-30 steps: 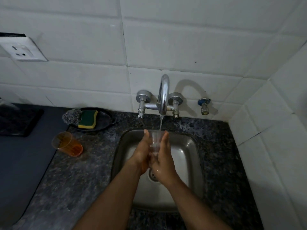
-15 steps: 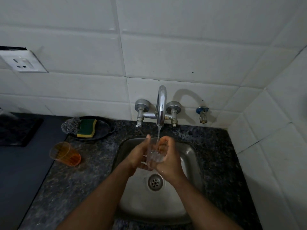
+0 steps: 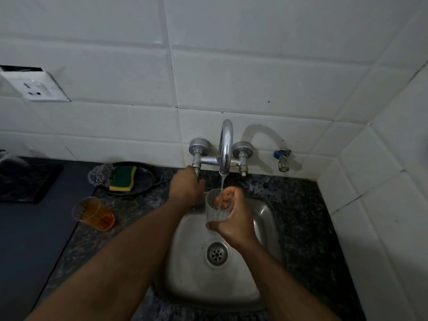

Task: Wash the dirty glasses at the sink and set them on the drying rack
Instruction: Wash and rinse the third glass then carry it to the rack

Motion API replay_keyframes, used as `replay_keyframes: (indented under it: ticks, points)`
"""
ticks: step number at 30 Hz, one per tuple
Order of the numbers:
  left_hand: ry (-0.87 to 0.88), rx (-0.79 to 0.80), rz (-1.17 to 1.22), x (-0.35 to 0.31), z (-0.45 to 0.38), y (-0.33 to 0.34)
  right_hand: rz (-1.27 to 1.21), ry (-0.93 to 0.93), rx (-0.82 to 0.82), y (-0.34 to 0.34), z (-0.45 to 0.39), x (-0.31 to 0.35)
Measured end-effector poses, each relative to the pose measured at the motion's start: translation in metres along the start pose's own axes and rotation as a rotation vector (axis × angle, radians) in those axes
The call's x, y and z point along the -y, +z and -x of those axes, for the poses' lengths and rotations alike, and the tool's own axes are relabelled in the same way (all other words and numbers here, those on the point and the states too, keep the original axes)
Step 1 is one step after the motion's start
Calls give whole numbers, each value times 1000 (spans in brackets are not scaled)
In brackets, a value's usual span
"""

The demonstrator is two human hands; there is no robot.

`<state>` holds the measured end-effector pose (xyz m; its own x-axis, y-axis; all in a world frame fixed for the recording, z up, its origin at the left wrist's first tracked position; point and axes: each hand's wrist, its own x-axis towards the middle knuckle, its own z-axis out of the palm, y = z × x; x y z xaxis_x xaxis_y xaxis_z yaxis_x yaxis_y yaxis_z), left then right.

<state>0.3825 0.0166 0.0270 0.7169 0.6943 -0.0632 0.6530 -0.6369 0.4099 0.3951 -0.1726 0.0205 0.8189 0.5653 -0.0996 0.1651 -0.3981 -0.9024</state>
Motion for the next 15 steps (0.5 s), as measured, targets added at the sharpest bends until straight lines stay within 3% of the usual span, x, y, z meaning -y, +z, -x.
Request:
replay_keyframes:
  ticks: [8,11,13,15]
  points:
    - [162,1,-380,-4,-2,-12,2,43,-33,0,2,5]
    - [201,-29,-461,-5,-2,-13,19,60,48,1,5,8]
    - [132,-9,-339,-2,0,-10,7,53,29,-1,7,9]
    - [-38,47,-52,3,7,-2,-9,46,-26,-5,8,10]
